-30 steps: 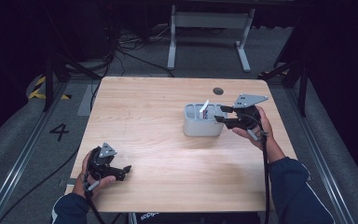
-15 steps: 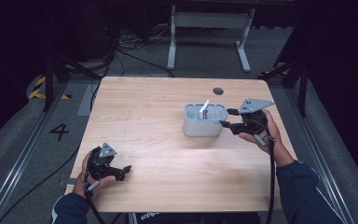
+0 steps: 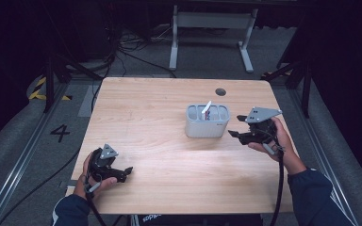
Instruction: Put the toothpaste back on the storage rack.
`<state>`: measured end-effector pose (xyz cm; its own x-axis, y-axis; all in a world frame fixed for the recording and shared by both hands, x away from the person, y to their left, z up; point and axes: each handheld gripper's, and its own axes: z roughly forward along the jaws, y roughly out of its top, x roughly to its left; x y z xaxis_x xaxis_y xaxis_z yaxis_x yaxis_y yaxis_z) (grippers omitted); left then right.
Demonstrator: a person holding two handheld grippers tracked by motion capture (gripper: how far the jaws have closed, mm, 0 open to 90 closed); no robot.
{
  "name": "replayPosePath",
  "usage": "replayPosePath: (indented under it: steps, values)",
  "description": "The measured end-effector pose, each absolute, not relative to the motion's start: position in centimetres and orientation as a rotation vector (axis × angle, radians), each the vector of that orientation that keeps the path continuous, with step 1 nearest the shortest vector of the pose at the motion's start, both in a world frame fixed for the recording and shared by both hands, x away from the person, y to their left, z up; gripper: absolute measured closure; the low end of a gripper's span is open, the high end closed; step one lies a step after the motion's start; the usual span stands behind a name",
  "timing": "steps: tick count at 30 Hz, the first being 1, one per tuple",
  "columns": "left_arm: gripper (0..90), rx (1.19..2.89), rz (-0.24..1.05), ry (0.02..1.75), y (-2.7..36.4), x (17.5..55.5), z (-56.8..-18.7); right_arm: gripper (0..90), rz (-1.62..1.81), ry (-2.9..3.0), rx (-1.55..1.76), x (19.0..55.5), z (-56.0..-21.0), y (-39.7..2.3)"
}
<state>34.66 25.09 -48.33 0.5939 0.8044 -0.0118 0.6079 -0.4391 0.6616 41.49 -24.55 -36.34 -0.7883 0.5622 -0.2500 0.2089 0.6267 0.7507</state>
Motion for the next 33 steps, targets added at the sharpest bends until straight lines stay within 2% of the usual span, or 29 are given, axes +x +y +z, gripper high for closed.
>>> replayPosePath:
  steps: [20, 33]
  values:
    - [0.7, 2.195, 0.407, 1.112, 25.1, 34.7, -48.3, 31.7, 0.938, 2.381, 0.654, 39.5, -38.3, -27.2]
    - [0.7, 2.195, 0.407, 1.112, 25.1, 34.7, -48.3, 25.3, 0.970, 2.355, 0.734, 38.4, -40.5, -29.7]
